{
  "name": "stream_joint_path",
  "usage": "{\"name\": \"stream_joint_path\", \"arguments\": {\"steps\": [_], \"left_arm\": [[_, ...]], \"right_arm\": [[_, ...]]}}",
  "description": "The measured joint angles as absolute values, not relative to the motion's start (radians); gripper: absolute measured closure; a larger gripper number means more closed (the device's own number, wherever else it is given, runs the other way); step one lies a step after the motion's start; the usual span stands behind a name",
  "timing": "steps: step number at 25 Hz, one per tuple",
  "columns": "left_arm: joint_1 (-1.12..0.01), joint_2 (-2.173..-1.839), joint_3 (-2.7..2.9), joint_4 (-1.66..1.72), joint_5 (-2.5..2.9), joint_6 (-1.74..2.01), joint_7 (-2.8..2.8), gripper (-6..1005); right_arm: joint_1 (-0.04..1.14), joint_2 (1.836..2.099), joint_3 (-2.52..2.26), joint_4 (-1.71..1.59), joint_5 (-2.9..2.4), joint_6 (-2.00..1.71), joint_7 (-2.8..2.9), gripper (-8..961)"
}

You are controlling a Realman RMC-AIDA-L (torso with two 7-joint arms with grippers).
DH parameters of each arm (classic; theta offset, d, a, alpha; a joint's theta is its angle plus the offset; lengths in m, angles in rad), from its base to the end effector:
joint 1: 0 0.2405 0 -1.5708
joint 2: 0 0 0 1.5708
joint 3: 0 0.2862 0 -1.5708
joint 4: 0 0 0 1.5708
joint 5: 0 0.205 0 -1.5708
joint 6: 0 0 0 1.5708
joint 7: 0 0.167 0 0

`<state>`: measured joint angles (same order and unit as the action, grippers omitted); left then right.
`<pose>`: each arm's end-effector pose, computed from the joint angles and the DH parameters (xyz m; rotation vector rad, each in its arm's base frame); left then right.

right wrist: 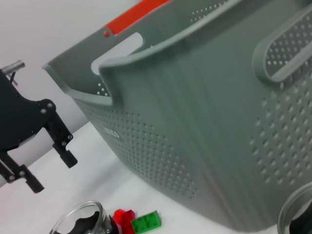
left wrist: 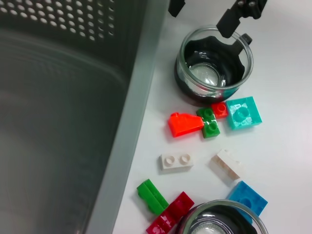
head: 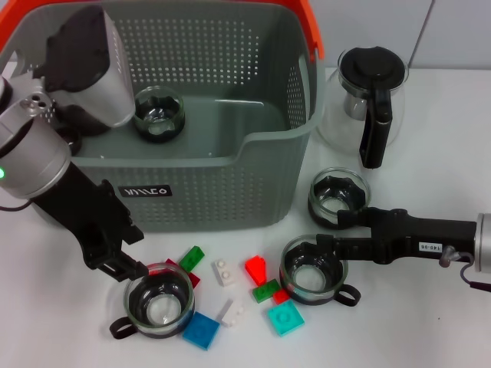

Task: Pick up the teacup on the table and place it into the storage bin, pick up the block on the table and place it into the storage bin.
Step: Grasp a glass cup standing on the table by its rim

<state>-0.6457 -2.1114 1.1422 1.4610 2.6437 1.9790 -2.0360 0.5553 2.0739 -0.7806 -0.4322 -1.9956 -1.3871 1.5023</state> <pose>-0.2060 0.3335 0.0033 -2.9656 -0.4611 0.6657 0.2912 0.3366 -0.0833 -2.7055 1.0319 0.6258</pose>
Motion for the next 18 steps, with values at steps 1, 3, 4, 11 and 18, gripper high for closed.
{"name": "stream_joint_path", "arguments": {"steps": [1,3,4,11,18], "left_arm": [[-0.646,-2.112,1.149,1.456,2.645,1.975,-2.036,480],[-0.645,-2.114,1.163,1.450,2.651,1.966,-2.036,480],[-0.645,-2.116,1.169,1.448,2.657,1.961,-2.036,480],[-0.656,-2.142,1.198,1.425,2.714,1.936,-2.036,481],[-0.670,-2.164,1.206,1.395,2.775,1.909,-2.048,481]], "right_arm": [[0.556,2.074,-0.782,-0.429,-1.996,-1.384,1.503,42],[0.557,2.074,-0.784,-0.423,-1.996,-1.378,1.503,42],[0.557,2.073,-0.784,-0.422,-1.996,-1.376,1.503,42],[0.560,2.072,-0.784,-0.422,-1.996,-1.371,1.503,41],[0.564,2.073,-0.785,-0.422,-1.996,-1.371,1.503,41]]}}
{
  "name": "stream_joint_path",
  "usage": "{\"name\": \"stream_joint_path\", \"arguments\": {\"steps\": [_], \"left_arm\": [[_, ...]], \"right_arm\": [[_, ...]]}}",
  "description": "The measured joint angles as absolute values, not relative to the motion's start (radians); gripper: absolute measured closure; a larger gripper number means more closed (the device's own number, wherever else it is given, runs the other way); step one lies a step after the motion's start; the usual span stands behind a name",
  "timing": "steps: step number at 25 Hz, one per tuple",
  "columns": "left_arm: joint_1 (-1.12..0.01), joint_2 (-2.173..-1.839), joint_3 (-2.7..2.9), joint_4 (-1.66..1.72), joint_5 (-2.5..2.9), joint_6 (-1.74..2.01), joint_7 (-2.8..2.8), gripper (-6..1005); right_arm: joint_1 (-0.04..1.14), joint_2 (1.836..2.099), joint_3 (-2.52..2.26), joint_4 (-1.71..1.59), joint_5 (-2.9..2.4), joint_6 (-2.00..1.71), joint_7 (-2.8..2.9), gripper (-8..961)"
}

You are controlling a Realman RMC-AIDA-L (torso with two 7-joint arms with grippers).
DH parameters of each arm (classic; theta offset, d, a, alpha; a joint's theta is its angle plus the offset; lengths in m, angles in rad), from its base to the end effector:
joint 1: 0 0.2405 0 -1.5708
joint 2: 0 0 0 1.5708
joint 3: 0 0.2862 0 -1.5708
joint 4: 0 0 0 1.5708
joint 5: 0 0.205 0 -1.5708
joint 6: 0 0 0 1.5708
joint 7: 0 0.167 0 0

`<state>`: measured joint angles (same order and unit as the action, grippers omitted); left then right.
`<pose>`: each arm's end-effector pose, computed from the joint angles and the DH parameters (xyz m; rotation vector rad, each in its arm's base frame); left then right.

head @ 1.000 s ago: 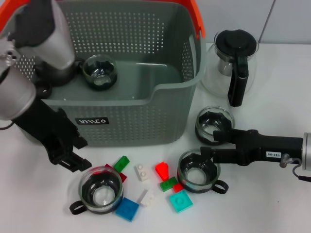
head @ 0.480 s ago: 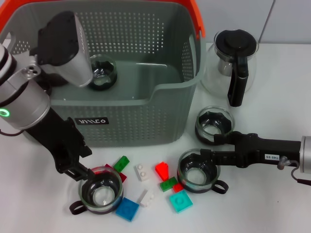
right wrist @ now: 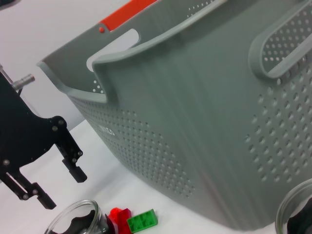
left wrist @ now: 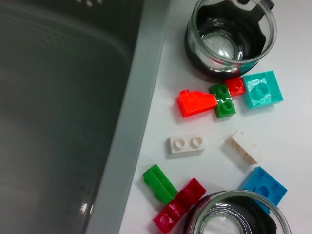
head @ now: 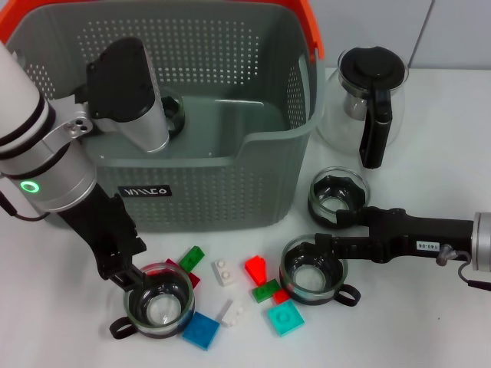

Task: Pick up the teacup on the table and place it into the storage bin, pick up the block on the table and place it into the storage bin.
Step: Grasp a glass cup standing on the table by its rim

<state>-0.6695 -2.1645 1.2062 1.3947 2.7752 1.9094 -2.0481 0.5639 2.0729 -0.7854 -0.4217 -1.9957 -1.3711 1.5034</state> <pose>-0.2101 0.3367 -0.0231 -2.9245 -0.4572 0.8160 0.2910 0.3388 -0.0853 -2.7037 1.0347 0.6127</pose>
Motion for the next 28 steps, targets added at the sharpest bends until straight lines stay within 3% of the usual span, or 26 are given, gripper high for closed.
{"name": "stream_joint_path", "arguments": {"steps": [28], "left_arm": [[-0.688,-2.169,1.311,1.257,2.799,1.759,-2.128,481]], "right_arm": [[0.562,2.070,-0.785,-0.422,-1.996,-1.370,1.503,41]]}}
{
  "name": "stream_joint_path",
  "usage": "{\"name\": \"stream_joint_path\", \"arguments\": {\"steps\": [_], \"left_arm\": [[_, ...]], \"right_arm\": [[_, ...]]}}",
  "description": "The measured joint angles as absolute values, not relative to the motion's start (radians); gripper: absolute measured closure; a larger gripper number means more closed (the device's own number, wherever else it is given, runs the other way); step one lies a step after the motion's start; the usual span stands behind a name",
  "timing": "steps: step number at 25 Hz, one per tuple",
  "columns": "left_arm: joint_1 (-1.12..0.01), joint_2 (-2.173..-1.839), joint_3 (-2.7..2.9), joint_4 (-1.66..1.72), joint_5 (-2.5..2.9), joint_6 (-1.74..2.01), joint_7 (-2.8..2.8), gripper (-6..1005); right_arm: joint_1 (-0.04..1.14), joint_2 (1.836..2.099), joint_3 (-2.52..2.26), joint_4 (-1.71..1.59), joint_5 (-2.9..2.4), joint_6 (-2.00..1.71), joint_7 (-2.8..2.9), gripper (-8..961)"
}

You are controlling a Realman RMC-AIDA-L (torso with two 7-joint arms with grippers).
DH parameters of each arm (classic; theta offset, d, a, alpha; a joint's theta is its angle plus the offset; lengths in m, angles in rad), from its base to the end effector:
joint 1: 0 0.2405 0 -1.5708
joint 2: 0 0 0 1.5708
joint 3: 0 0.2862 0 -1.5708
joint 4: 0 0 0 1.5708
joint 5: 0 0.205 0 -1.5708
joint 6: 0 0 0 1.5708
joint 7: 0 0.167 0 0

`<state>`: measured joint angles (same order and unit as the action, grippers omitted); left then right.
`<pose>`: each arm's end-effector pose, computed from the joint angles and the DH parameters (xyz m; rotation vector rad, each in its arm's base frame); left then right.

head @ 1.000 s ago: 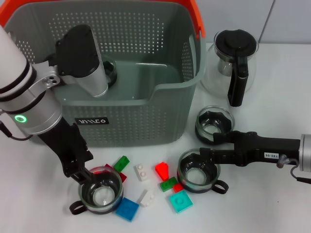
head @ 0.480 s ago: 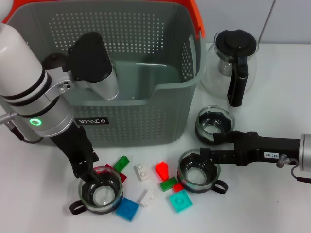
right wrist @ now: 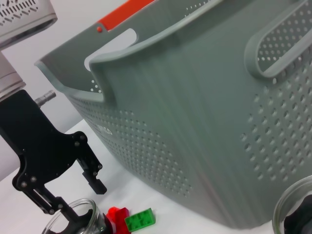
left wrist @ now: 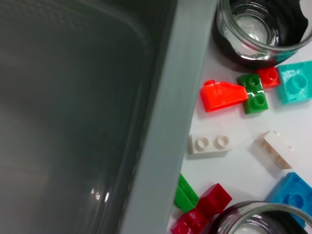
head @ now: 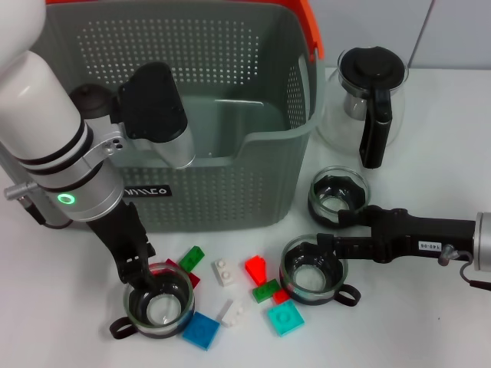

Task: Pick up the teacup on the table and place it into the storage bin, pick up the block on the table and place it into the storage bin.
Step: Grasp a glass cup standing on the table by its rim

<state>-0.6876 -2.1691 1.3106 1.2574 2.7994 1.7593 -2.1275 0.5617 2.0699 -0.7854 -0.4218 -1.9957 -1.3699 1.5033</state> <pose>-0.2197 0.3458 -0.0526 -2.8733 -0.4902 0.8913 0.2927 0.3388 -0.0840 -2.7000 1.0358 0.6083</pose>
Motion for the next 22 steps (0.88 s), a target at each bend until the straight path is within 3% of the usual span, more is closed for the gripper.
{"name": "stream_joint_path", "arguments": {"steps": [22], "left_arm": [[-0.680,-2.171,1.386,1.233,2.818,1.703,-2.144,481]], "right_arm": [[0.557,2.069,-0.785,-0.422,-1.996,-1.370,1.506,42]]}}
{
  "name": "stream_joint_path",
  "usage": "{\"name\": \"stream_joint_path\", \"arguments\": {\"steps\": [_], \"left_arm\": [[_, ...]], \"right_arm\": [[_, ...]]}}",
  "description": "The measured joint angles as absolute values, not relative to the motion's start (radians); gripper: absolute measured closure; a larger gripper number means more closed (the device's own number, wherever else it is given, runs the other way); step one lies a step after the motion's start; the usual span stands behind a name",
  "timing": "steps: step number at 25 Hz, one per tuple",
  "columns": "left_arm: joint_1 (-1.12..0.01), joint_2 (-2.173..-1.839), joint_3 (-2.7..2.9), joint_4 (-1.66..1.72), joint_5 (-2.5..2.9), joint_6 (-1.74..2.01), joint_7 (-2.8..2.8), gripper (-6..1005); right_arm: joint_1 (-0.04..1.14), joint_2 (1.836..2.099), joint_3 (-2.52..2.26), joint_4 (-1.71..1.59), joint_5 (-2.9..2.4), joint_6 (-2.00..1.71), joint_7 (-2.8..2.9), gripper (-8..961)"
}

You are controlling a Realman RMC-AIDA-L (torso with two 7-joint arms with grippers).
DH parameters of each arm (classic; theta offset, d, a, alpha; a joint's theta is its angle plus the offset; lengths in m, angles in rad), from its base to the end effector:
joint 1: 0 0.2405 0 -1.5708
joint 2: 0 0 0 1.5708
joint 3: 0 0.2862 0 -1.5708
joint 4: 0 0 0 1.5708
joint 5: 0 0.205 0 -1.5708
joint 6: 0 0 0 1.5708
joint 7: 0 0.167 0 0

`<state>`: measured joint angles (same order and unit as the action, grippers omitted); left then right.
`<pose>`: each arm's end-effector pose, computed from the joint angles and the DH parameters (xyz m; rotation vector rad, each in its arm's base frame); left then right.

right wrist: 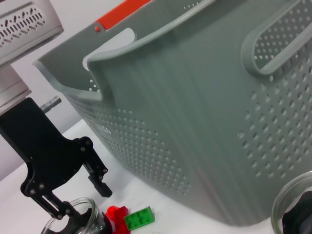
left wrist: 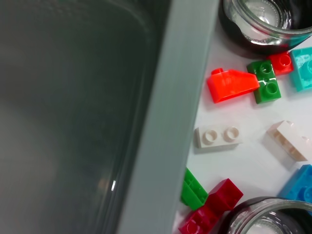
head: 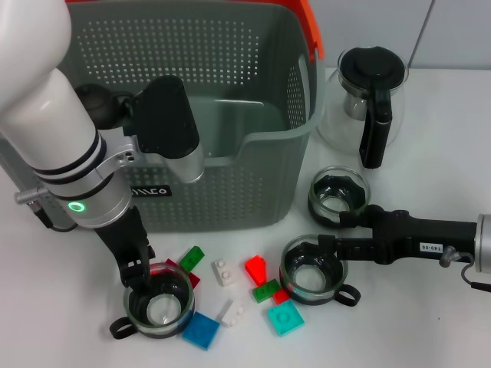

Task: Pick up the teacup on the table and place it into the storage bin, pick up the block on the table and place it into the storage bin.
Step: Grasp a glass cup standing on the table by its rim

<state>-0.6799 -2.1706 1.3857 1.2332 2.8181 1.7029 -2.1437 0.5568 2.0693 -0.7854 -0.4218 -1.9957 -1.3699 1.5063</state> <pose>-0.2241 0.3461 -0.0632 -2.8477 -0.4342 0.9521 0.2945 0.3375 -0.0837 -2.6953 1.0460 0.6074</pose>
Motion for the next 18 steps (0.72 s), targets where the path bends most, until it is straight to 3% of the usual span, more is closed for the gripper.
{"name": "stream_joint_path", "arguments": {"steps": [18], "left_arm": [[-0.678,-2.171,1.428,1.218,2.833,1.695,-2.166,480]], "right_arm": [[0.555,2.069,-0.785,-0.422,-1.996,-1.370,1.506,42]]}}
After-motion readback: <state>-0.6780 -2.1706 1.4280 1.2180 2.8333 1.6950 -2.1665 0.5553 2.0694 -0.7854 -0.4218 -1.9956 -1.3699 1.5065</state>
